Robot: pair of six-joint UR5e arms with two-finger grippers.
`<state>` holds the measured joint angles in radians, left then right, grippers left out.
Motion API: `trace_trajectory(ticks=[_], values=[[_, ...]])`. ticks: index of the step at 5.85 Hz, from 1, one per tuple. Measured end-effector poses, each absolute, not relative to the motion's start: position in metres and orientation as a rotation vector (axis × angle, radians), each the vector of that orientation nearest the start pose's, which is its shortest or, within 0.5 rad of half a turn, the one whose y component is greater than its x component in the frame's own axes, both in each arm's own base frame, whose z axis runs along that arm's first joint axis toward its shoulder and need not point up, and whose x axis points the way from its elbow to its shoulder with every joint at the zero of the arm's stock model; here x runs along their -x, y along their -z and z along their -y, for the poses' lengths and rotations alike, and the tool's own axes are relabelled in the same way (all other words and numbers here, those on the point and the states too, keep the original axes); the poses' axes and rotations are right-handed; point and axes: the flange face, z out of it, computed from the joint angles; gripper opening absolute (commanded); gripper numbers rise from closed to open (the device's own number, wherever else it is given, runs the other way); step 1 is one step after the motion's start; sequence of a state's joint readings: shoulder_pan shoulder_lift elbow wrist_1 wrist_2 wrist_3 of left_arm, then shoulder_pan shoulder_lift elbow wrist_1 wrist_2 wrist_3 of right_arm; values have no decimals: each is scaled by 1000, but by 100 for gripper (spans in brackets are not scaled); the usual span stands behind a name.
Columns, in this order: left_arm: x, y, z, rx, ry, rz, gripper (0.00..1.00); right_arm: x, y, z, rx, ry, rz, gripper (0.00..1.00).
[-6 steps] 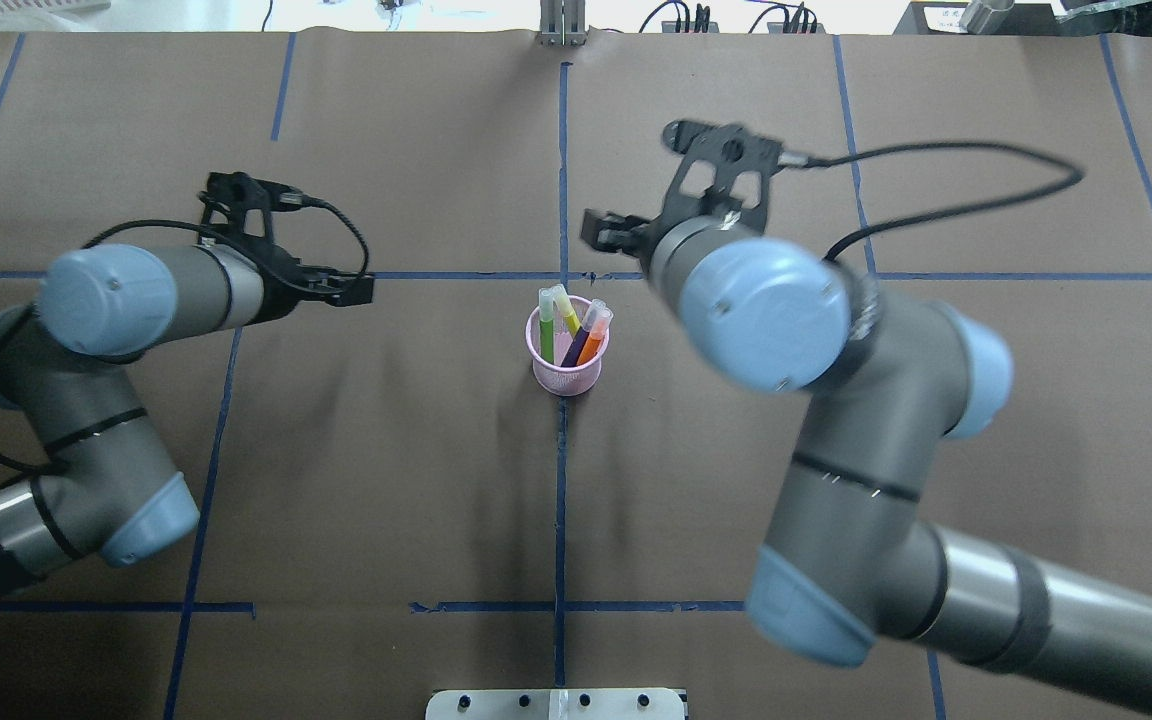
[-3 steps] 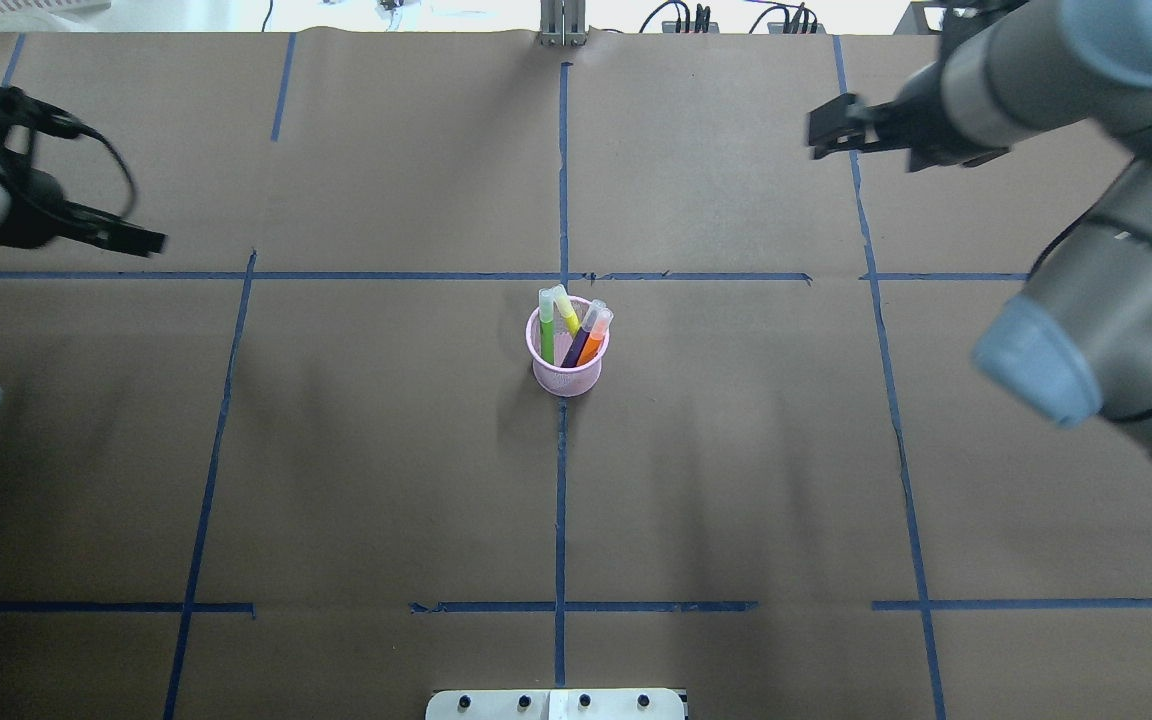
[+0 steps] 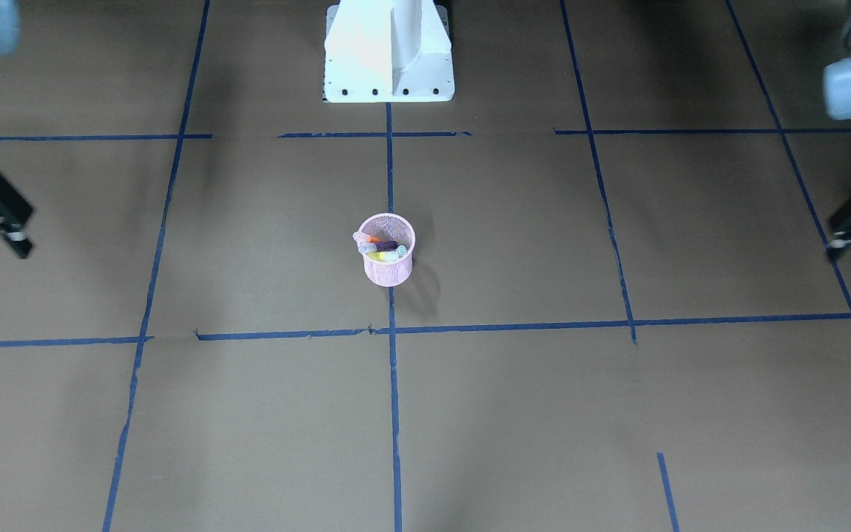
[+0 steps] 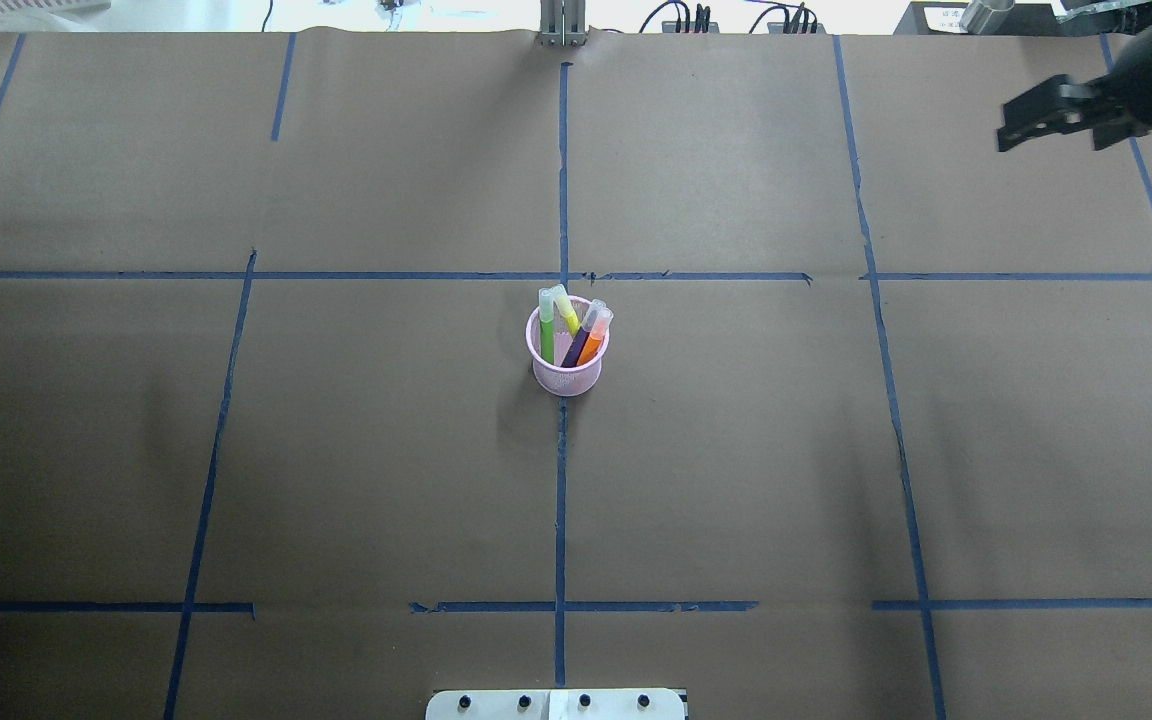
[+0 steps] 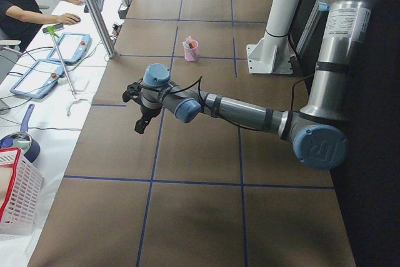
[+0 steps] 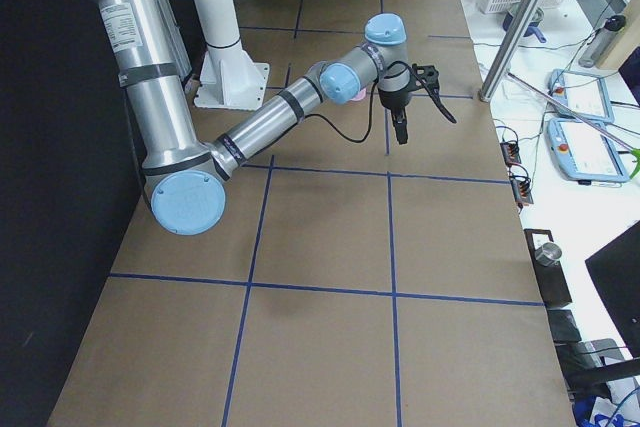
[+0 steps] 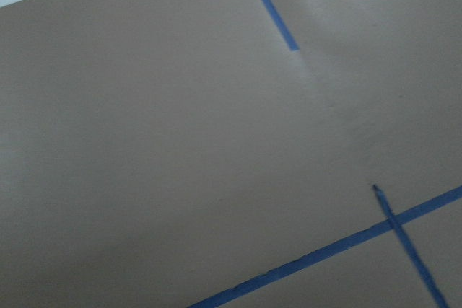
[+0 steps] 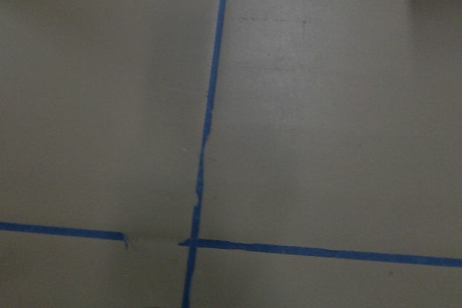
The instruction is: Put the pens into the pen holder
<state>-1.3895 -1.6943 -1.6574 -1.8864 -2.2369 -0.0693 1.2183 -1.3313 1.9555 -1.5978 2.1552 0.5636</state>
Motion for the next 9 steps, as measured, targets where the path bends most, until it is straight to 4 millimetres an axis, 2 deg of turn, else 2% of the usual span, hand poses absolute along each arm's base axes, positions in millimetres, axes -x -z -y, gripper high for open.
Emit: trace_trajectory(ticks=[1, 2, 3, 5, 6, 7, 9], values=[[3, -534, 564, -351, -270, -685, 100, 94, -377, 542, -220, 27, 732, 100], [26, -547, 558, -279, -238, -699, 100, 80, -391, 541, -164, 67, 727, 100], [45, -564, 546, -236, -230, -740, 100, 67, -410, 538, -110, 91, 751, 100], [78, -595, 519, -168, -217, -798, 100, 48, -458, 519, -54, 140, 771, 100], [86, -603, 503, -100, -180, -813, 100, 42, -478, 508, -33, 146, 765, 100], [88, -606, 477, -48, -153, -819, 100, 38, -491, 500, -14, 140, 759, 100], [85, -611, 416, -8, -137, -821, 100, 35, -508, 489, 15, 132, 749, 100]])
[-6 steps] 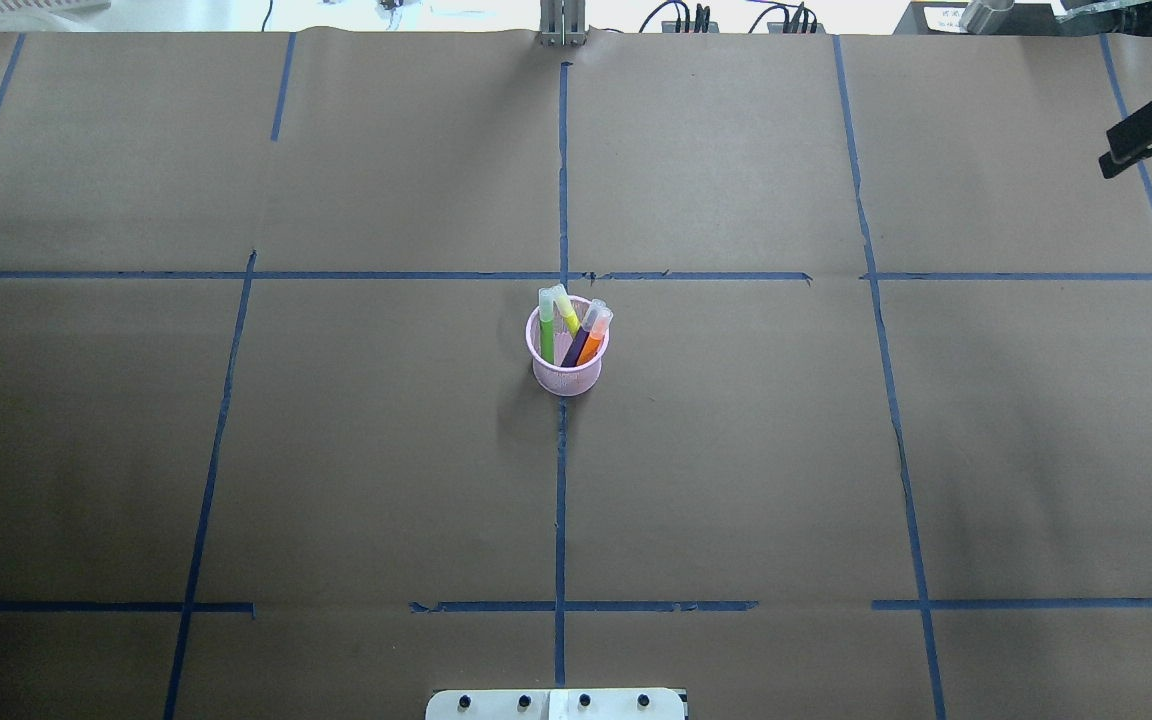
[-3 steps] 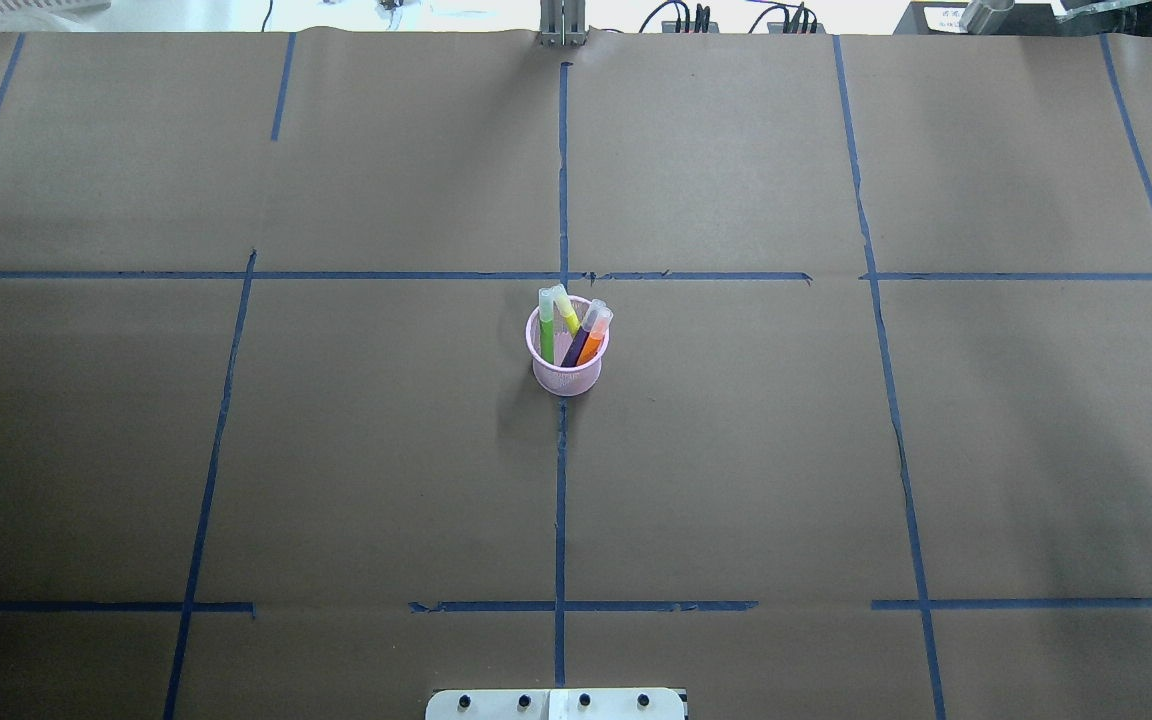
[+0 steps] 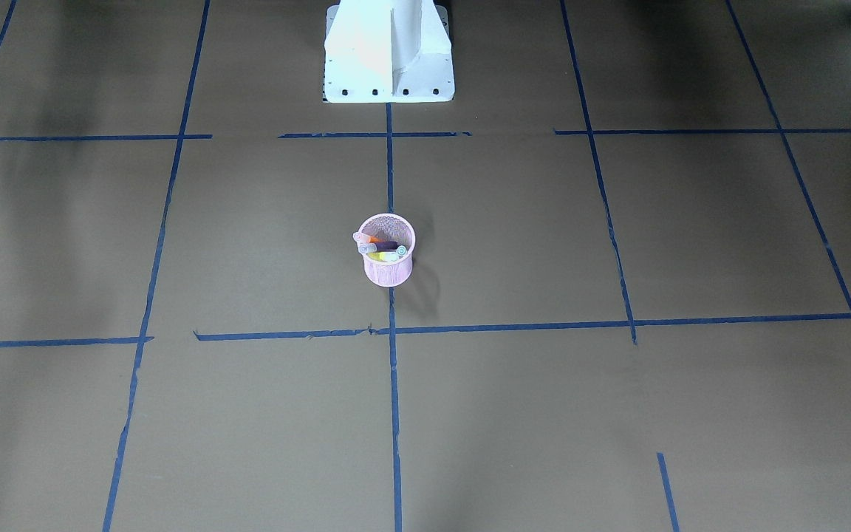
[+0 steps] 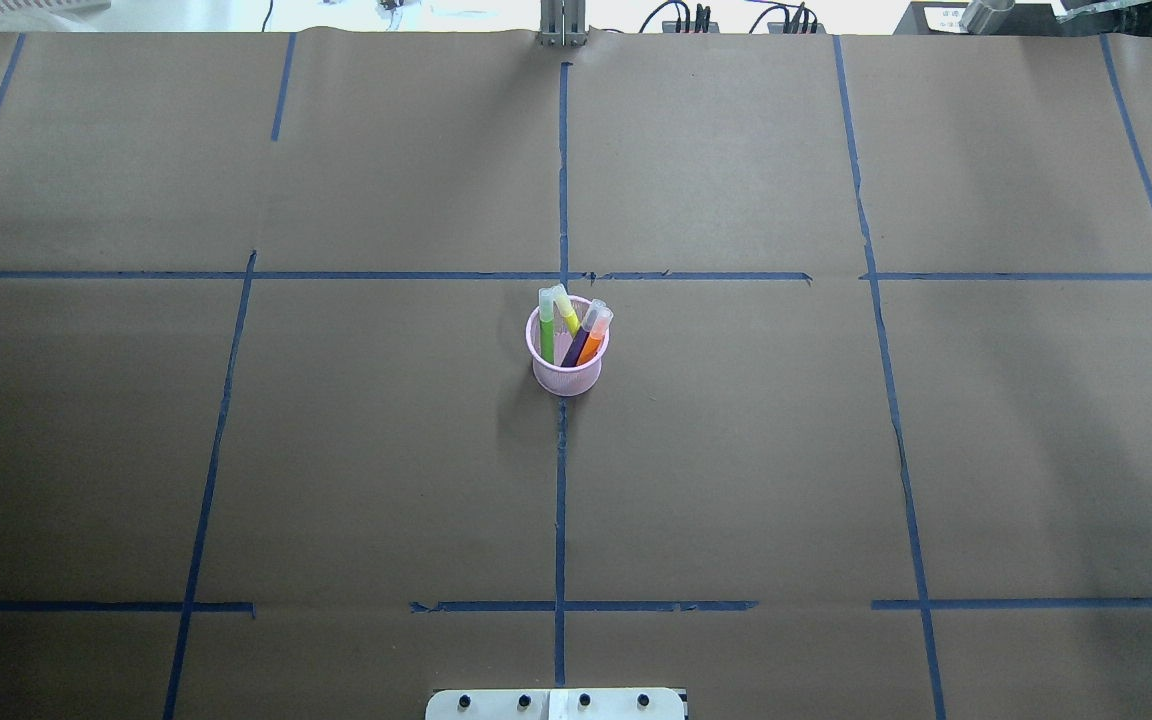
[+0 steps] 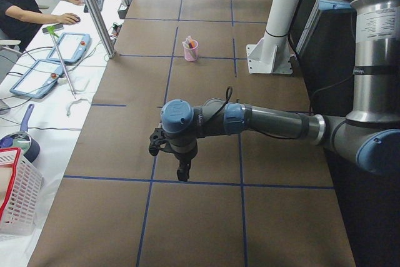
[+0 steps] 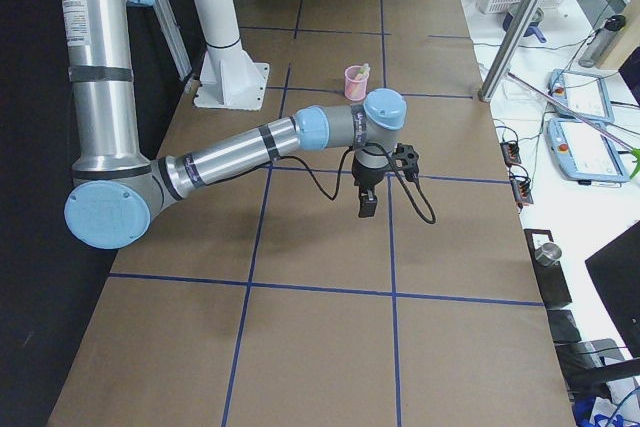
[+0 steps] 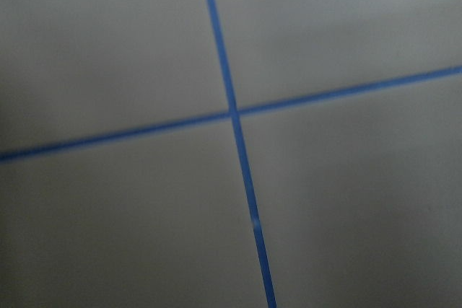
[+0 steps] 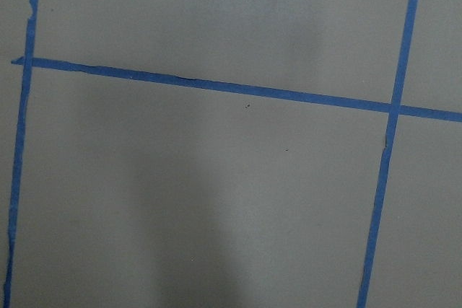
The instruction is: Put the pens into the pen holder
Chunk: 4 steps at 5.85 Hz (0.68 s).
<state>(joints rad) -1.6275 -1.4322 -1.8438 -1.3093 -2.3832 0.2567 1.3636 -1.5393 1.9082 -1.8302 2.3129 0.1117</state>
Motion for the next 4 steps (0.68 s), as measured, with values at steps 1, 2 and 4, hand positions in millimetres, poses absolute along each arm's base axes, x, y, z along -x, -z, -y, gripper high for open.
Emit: trace_trajectory(ticks=[1, 2, 4], values=[[84, -619, 406, 10, -128, -823, 100, 34, -517, 485, 30, 128, 745, 100], [83, -622, 405, 18, -121, -825, 100, 33, -522, 481, 38, 127, 745, 100], [83, -622, 410, 16, -121, -829, 100, 26, -531, 466, 49, 131, 752, 100]])
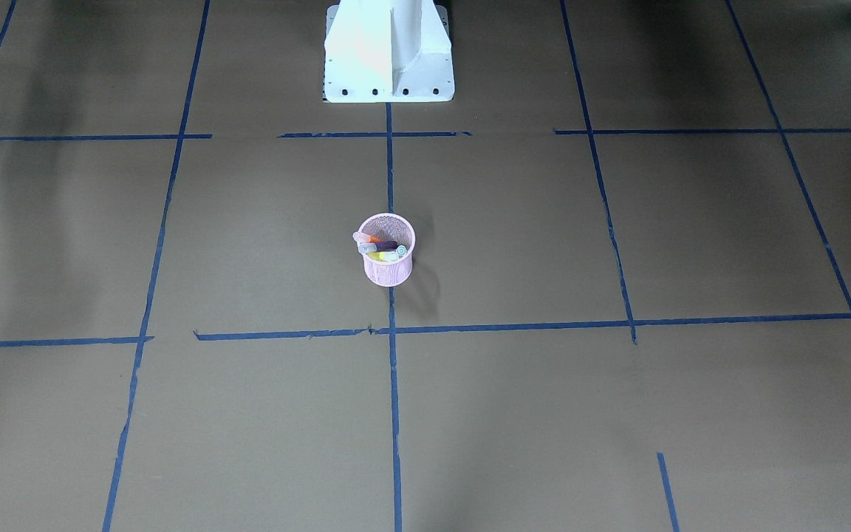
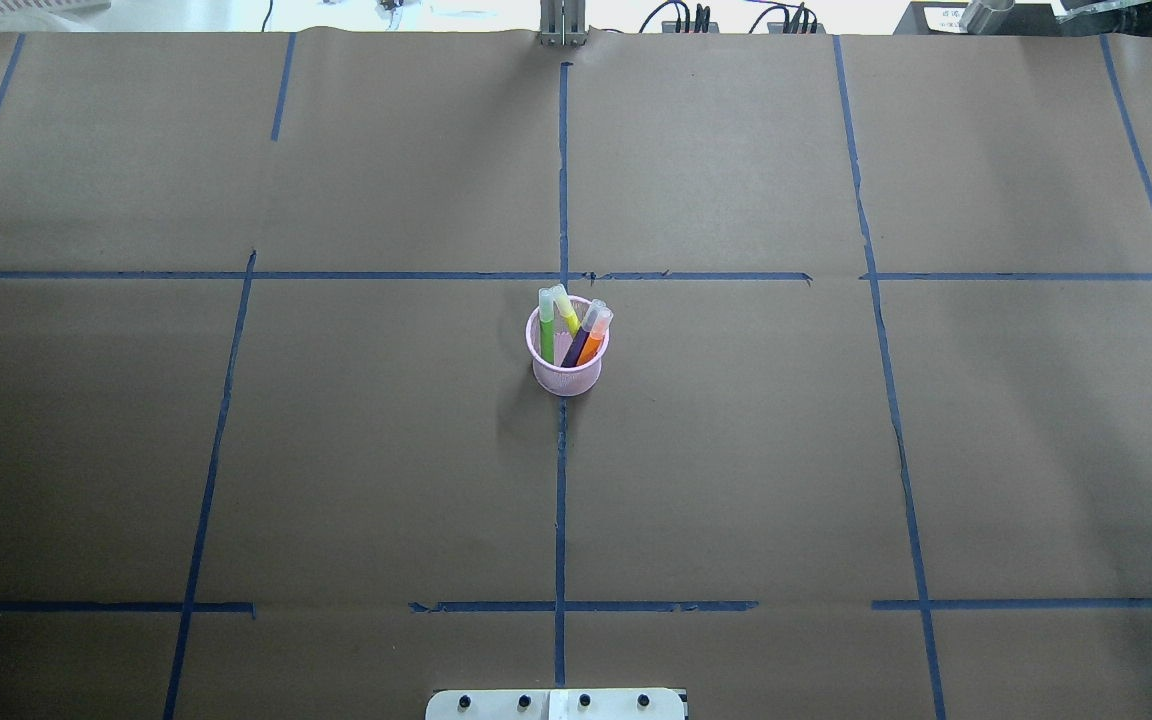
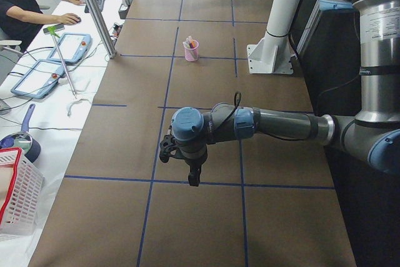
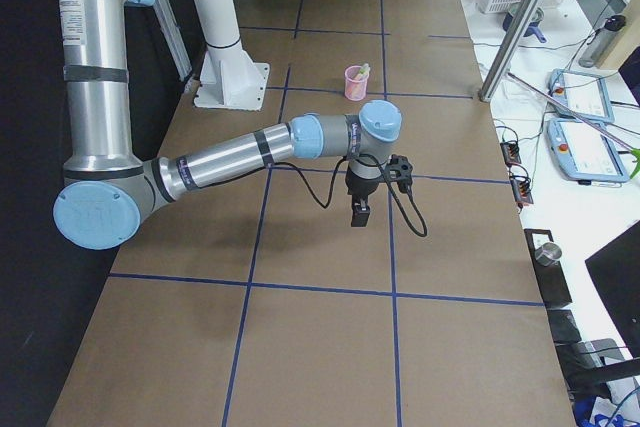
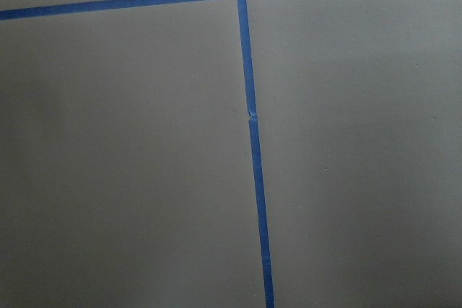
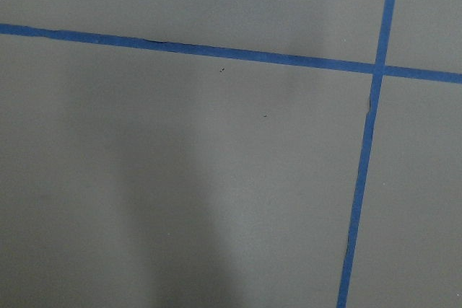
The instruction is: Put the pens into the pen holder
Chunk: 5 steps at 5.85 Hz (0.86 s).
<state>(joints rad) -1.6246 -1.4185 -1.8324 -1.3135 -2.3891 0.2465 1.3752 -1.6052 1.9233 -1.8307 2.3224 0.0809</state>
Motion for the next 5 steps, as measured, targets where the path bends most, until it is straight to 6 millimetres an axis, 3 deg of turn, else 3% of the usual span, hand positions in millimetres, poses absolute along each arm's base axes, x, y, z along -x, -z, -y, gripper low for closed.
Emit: trace_trajectory(ticks=[2, 3, 5], values=[[83, -614, 412, 0, -128, -828, 100, 21, -535, 439, 64, 125, 767, 100], [83, -614, 412, 0, -128, -826, 100, 19, -548, 429, 94, 110, 780, 100], [83, -618, 410, 9, -125, -824, 100, 0, -583, 428, 105, 85, 800, 100]])
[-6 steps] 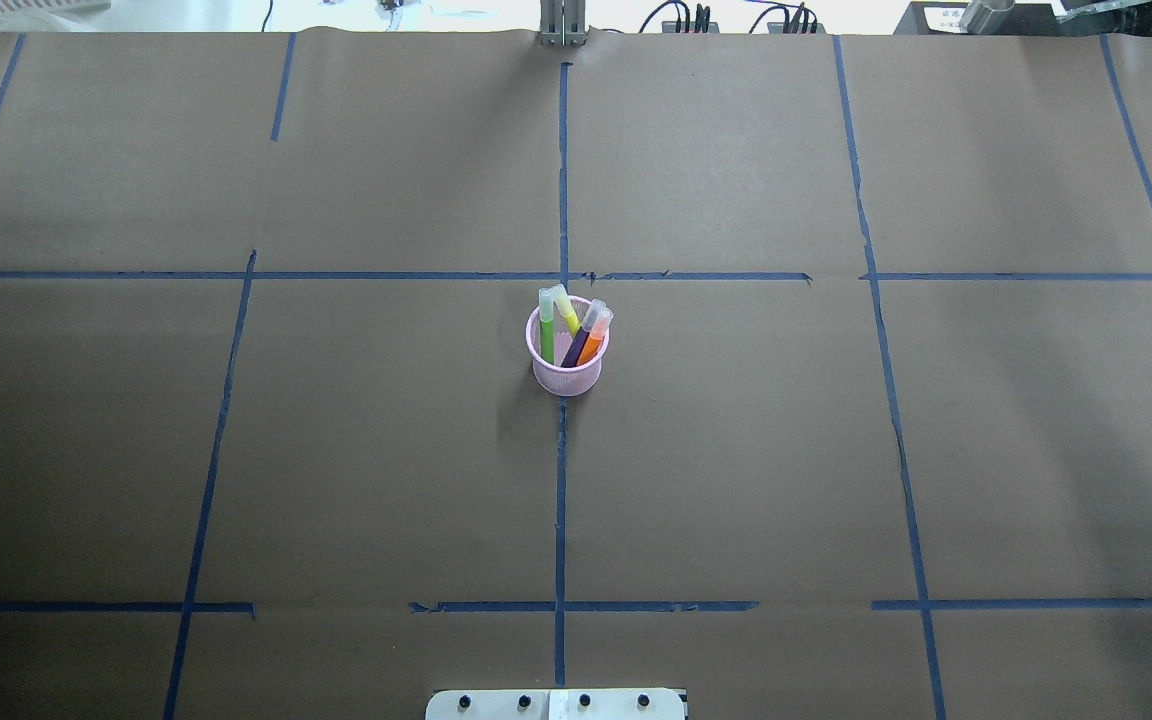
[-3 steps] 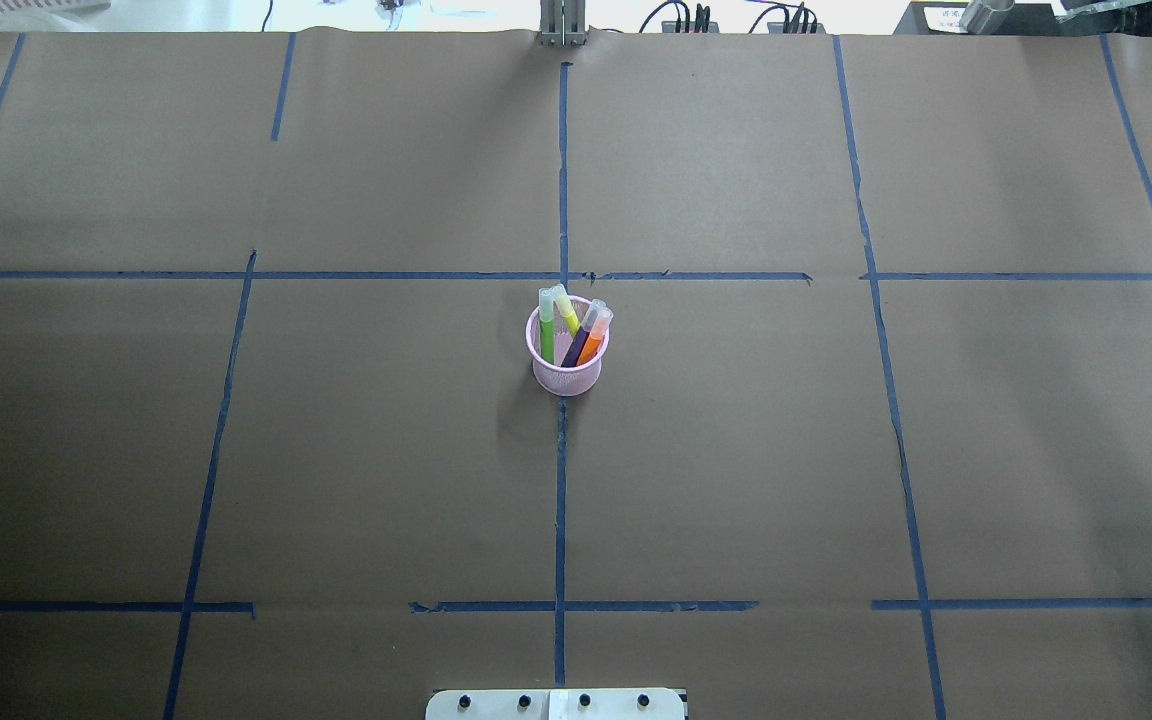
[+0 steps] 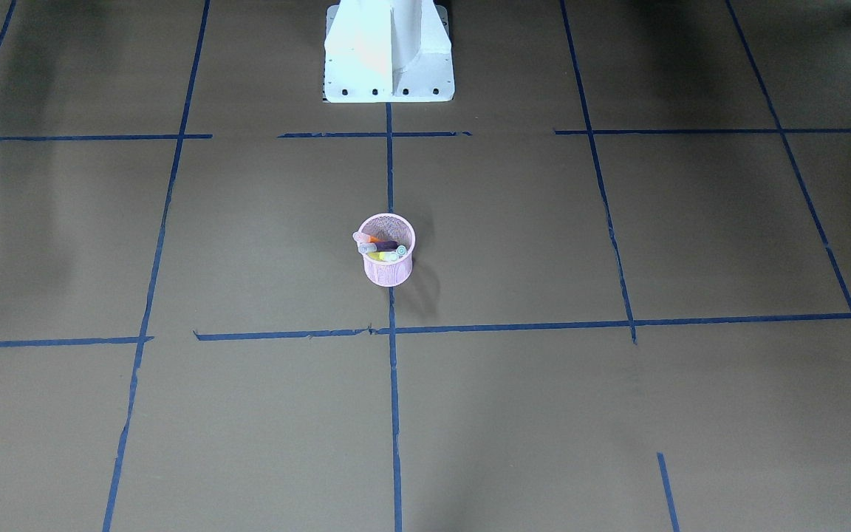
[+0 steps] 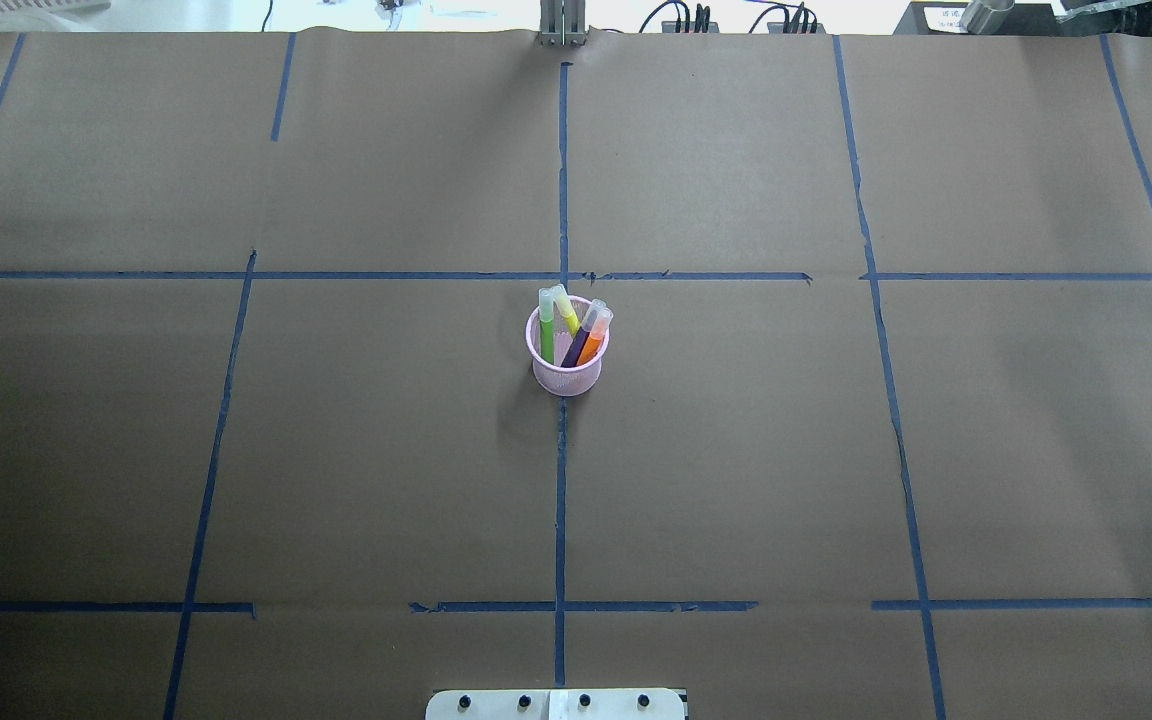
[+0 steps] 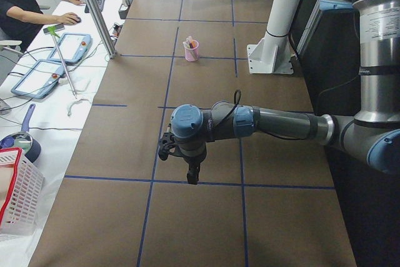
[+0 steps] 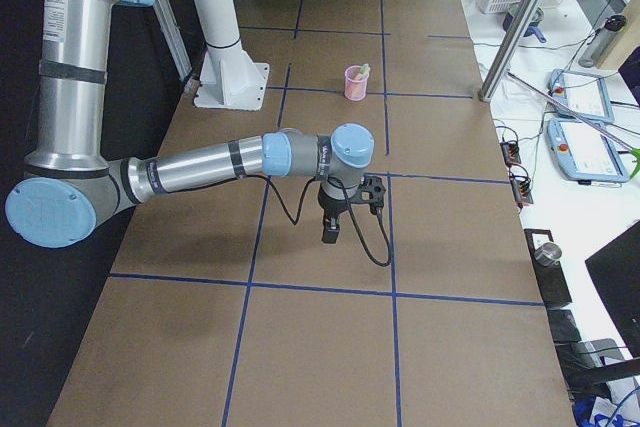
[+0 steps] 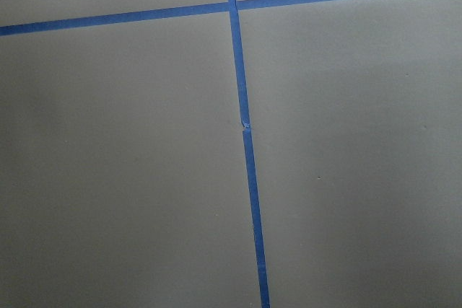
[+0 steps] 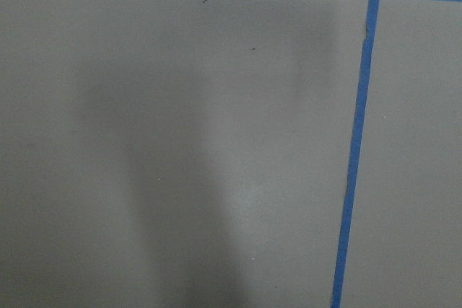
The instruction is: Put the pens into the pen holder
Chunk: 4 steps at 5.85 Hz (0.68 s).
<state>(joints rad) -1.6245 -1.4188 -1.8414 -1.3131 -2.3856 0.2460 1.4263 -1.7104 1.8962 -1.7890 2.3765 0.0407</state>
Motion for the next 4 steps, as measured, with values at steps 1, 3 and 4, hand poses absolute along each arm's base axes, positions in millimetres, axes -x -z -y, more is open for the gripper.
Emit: trace_trajectory(ticks=[1, 3, 4], values=[[83, -619, 410, 11, -124, -824, 100, -15, -600, 429, 97, 81, 810, 100], [83, -622, 408, 18, -121, -824, 100, -38, -617, 427, 72, 88, 814, 100], [83, -623, 407, 19, -121, -826, 100, -43, -618, 428, 50, 93, 802, 100]])
